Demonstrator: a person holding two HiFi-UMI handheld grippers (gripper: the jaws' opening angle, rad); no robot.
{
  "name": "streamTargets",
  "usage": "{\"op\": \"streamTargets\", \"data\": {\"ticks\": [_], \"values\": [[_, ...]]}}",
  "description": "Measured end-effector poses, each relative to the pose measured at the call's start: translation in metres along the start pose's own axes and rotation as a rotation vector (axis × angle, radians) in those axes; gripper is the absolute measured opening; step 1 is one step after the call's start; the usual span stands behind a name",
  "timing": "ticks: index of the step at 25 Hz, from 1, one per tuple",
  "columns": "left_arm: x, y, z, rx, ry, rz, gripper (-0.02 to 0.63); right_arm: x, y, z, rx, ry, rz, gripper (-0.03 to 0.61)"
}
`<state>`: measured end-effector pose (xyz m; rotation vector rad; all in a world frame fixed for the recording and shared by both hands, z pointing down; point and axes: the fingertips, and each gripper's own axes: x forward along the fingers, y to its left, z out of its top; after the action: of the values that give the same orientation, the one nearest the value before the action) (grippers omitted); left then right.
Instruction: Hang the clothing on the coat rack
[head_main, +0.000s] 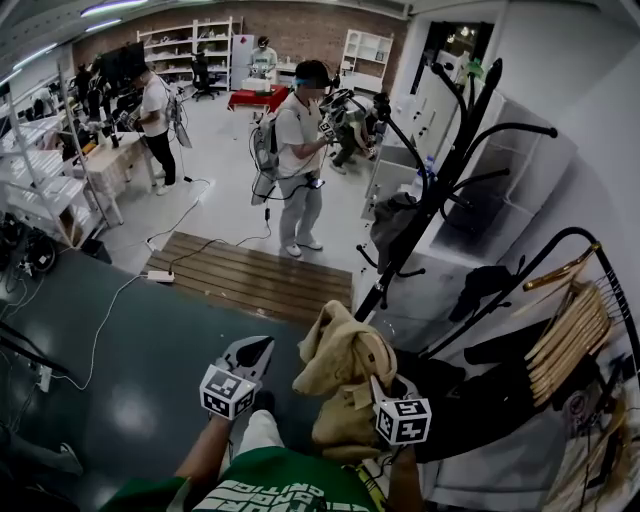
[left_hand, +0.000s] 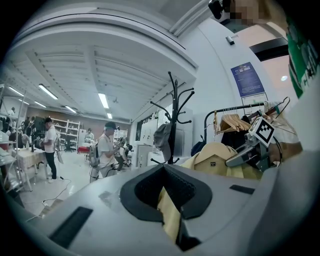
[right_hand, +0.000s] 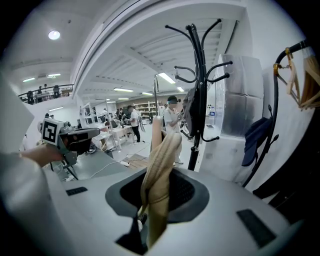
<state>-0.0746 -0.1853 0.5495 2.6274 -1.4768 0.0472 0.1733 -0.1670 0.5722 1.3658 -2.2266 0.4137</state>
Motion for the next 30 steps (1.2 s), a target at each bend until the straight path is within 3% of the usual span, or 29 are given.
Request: {"op": "streamTargets", "data": {"ticks": [30], "values": [[0.1, 0.073, 0.036, -0.002, -0.032, -0.081, 0.003, 0.062, -0.029, 0.139, -0.023, -0.073, -0.016, 0.087]]}}
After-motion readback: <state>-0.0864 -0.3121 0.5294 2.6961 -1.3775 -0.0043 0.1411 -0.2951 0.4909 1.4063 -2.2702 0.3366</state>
